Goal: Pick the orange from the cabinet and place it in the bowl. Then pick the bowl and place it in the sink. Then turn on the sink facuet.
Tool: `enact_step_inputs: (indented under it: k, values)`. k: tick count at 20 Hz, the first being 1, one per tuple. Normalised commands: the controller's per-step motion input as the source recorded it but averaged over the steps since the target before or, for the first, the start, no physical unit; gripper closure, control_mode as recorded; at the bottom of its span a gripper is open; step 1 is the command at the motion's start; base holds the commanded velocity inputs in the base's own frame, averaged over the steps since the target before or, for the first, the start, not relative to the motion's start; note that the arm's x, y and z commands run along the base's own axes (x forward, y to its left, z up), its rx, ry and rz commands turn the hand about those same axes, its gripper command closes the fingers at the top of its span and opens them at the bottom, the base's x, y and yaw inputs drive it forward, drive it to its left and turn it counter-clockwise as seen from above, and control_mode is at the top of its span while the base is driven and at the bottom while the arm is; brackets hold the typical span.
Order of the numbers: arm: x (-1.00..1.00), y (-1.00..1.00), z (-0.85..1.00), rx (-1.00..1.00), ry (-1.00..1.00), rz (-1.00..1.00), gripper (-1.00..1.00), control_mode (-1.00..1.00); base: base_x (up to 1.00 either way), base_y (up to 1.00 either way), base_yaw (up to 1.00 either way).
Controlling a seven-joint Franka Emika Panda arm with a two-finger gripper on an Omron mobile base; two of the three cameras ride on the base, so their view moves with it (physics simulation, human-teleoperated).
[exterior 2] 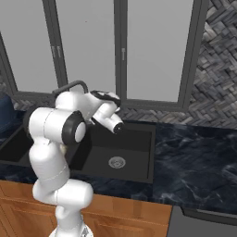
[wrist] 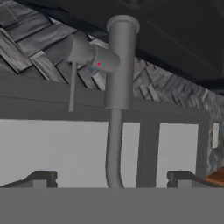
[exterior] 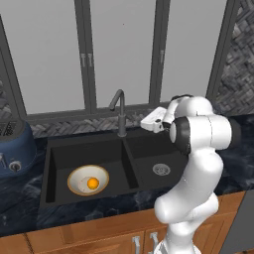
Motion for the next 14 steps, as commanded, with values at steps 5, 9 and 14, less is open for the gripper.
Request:
enact_step_inputs:
  k: [5, 9, 14]
  values:
    - [0.51, 0.07, -0.26, 0.0, 0.03, 0.0, -1.0, -1.0, 0.0, 0.0, 0.0]
    - [0.53, 0.18, -0.31, 0.0, 0.02, 0.0, -1.0, -1.0, 0.0, 0.0, 0.0]
    - [0.53, 0.17, -0.26, 0.0, 0.02, 0.0, -1.0, -1.0, 0.0, 0.0, 0.0]
